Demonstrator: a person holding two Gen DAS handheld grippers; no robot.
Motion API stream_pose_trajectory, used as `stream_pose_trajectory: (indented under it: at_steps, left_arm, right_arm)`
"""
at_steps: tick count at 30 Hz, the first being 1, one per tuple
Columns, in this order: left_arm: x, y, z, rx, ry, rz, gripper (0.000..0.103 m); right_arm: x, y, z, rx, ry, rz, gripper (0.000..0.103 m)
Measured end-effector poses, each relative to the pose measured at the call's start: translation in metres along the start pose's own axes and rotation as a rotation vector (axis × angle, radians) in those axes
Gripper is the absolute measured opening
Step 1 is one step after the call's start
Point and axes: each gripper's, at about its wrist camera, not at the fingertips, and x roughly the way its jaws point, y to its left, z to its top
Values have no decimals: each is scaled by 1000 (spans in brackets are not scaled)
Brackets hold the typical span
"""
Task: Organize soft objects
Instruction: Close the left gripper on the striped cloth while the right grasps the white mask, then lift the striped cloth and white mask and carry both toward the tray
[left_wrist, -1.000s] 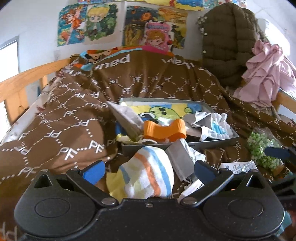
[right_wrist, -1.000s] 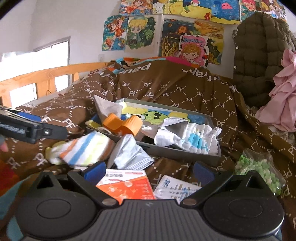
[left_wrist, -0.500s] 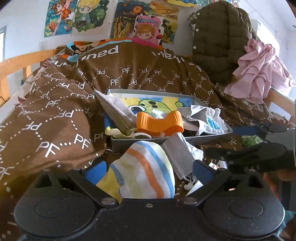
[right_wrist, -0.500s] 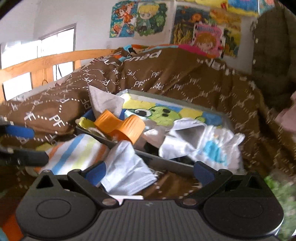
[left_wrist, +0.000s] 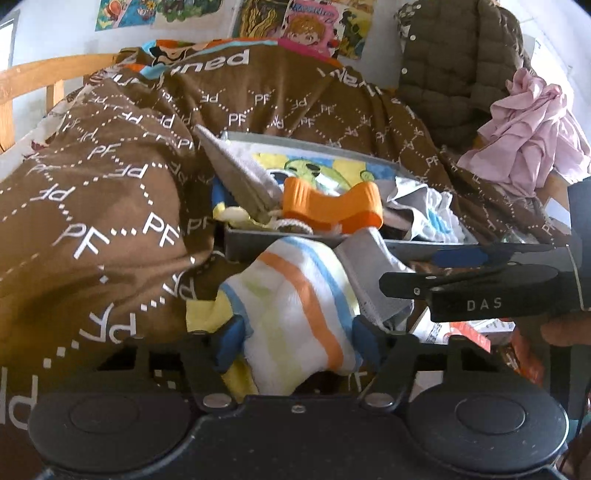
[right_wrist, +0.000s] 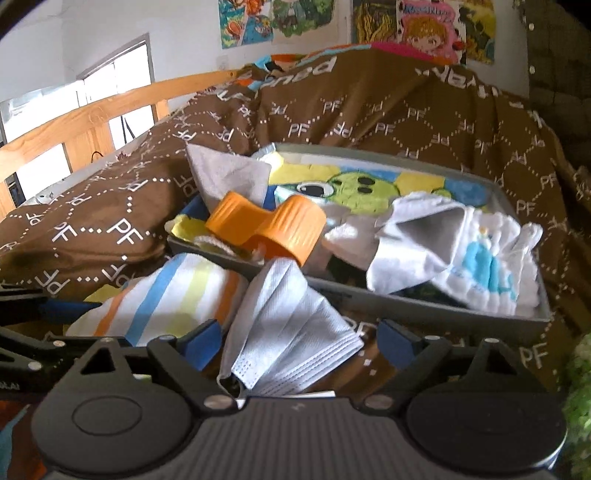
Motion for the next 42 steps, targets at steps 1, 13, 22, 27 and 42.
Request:
stream_pose_trajectory:
  at_steps: [1,13,22,27,42]
  left_arm:
    - [1,0,0,2,7,2,56]
    - [2,-2,-1,-3,20,13,19]
    - [-16,-13,6,29,-106,38,16]
    - [-30,-19,10,30,-208,51,16]
    - [-63,-31,47,34,-446,51,16]
  right_arm:
    - [2,0,0,7,7,7,89]
    - [5,-4,-4,75,42,67,36]
    - [-6,6,-7,15,3,42,10]
    - [-25,13,0,-18,-56,54,9]
    - [-70,-27,41,46,-294,54,9]
